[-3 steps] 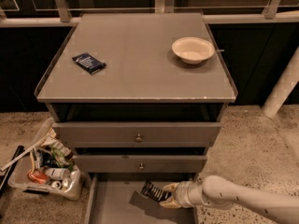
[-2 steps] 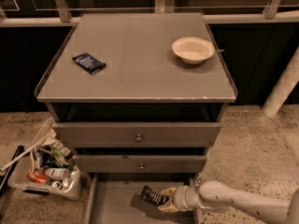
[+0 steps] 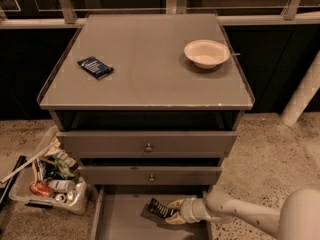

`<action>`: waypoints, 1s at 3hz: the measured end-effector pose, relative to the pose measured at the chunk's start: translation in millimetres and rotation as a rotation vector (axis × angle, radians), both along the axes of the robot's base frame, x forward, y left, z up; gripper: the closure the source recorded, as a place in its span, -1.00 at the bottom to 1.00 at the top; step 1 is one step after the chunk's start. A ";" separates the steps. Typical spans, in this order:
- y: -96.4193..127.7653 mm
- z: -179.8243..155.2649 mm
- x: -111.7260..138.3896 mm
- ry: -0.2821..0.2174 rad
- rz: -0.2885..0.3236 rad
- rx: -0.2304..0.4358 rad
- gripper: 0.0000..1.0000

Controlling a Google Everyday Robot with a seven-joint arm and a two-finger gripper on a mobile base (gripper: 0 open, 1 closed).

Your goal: Place rxbar chocolate into bottom drawer

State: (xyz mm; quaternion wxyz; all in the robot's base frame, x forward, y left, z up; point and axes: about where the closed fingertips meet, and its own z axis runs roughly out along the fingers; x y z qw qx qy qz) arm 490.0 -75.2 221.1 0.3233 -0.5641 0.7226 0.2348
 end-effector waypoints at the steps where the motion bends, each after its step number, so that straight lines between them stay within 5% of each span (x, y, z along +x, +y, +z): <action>1: 2.9 -28.8 5.4 0.020 0.000 -0.019 1.00; 3: -4.2 -58.6 3.7 0.000 -0.040 -0.125 1.00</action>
Offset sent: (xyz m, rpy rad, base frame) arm 0.0048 -0.0036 -0.0663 -0.1398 -0.0087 -0.0180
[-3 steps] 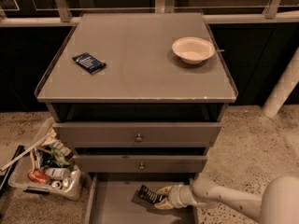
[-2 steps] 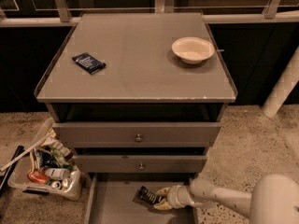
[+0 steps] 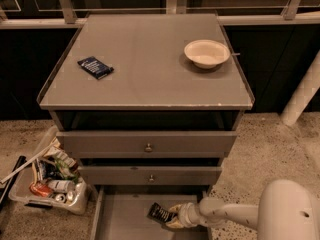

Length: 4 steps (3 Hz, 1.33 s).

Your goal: Place rxbar chocolate into bottom drawer

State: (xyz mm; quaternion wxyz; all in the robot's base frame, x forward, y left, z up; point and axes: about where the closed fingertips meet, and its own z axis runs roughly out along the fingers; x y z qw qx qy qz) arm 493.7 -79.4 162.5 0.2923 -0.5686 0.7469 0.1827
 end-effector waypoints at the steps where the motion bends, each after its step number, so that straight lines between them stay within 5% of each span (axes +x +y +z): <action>1: -6.7 -7.0 1.6 -0.011 -0.041 -0.041 1.00; 2: -11.6 -7.2 2.7 -0.024 -0.079 -0.059 1.00; 4: -11.6 -7.2 2.7 -0.024 -0.080 -0.060 0.18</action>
Offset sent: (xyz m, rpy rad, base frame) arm 0.0059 -0.0214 -0.0044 -0.0810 -0.0439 -0.1301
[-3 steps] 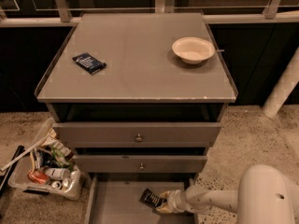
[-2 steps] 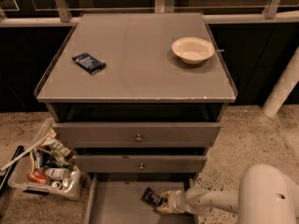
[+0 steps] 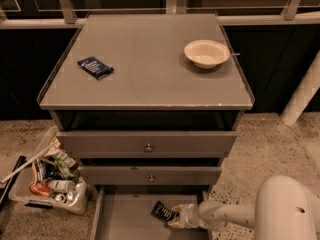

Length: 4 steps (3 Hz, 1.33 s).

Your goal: Place rxbar chocolate into bottom drawer

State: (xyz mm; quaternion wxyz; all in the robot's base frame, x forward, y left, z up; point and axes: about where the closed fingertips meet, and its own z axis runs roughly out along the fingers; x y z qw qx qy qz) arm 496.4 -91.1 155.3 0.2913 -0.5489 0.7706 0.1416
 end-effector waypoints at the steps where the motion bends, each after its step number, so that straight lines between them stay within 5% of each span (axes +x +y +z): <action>1: 0.0 0.0 0.0 0.000 0.000 0.000 -0.29; 2: 0.1 0.0 0.0 0.000 0.000 0.000 -0.76; 3: 0.1 -0.1 -0.1 0.000 0.000 0.000 -1.00; 4: 0.1 -0.1 -0.1 0.000 0.000 0.000 -1.00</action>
Offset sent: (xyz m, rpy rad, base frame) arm 0.0000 0.0000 0.0000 0.0000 0.0000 0.0000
